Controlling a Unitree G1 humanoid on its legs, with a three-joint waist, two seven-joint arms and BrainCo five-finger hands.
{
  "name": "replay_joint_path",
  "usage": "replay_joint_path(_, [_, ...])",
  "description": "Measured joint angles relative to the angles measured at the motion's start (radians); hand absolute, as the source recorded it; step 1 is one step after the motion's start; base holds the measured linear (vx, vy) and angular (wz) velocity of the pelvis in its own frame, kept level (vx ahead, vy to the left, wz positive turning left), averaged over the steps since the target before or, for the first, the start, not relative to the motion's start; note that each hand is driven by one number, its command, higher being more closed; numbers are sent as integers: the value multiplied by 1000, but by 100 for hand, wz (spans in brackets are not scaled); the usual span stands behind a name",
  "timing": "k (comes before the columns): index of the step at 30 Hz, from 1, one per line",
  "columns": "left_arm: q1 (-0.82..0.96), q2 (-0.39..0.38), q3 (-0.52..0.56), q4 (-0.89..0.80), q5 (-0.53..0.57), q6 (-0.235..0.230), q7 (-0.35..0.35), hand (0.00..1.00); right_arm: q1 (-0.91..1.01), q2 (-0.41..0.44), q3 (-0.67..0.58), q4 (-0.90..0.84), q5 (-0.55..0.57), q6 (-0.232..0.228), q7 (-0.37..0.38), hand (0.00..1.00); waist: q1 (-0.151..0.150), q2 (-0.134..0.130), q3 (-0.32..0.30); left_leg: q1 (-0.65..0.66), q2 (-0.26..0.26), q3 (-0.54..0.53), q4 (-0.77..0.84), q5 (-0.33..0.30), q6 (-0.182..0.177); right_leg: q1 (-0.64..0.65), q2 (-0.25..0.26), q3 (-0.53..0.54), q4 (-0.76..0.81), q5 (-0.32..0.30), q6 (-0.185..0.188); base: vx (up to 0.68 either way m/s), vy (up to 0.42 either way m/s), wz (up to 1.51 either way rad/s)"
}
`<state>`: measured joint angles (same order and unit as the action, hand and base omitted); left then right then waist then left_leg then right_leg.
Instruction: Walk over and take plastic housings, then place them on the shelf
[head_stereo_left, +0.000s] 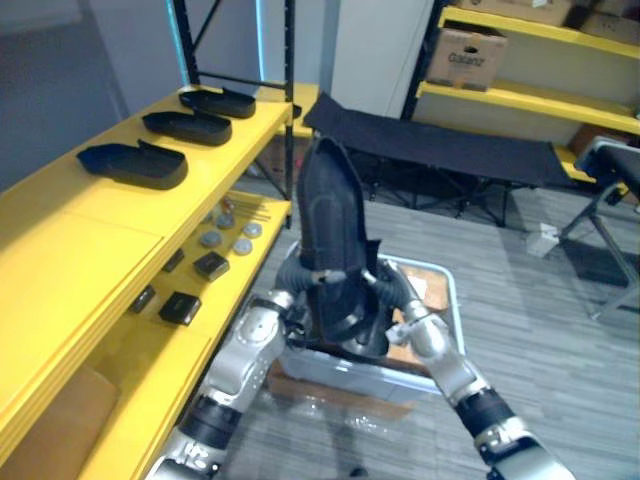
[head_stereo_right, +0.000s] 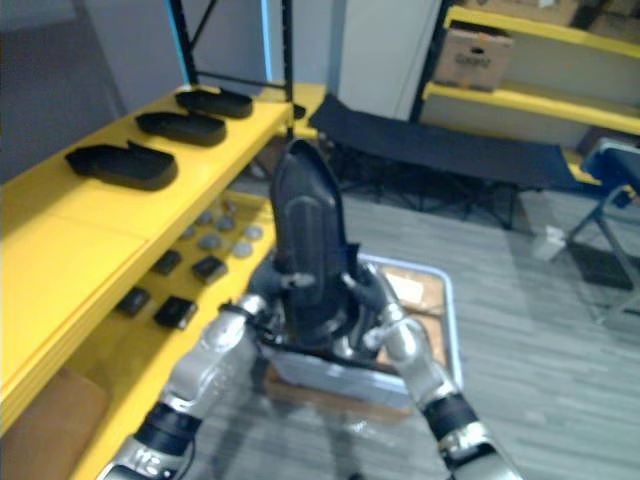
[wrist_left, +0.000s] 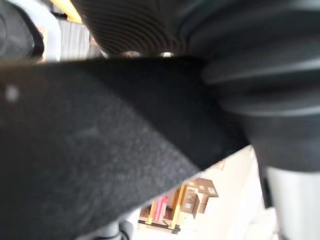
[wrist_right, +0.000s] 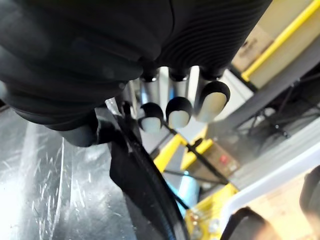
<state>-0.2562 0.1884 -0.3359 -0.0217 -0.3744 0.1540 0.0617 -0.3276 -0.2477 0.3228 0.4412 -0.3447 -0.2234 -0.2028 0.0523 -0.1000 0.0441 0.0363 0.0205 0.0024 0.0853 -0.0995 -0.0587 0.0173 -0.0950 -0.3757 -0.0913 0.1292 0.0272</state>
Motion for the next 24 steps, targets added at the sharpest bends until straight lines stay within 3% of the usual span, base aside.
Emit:
replay_joint_path(3, [27, 0, 0, 8, 71, 9, 3, 0, 0, 0, -10, -2, 1, 0, -17, 100, 0, 0, 0, 6, 4, 0, -7, 1, -2, 1, 4, 0, 0, -1, -1, 34, -14, -1])
replay_joint_path(4, [33, 0, 0, 13, 84, 12, 3, 100, 0, 0, -11, -2, 9, 0, -18, 100, 1, 0, 0, 8, 5, 1, -8, 1, -2, 2, 5, 0, 0, -1, -1, 0, 0, 0])
replay_joint_path(13, [56, 2, 40, 47, 119, 28, 25, 100, 0, -4, -20, -28, 18, -15, -37, 100, 3, 8, 5, 15, 6, 1, -9, 1, -2, 9, 6, 1, 0, -4, -3, 0, 0, 0])
replay_joint_path(24, [64, 1, 38, 74, 78, 28, 43, 100, 0, 3, -17, -43, 18, -19, -46, 100, 3, 14, 10, 15, 8, 3, -10, 2, -3, 9, 8, 0, 0, -9, -7, 0, 0, 0])
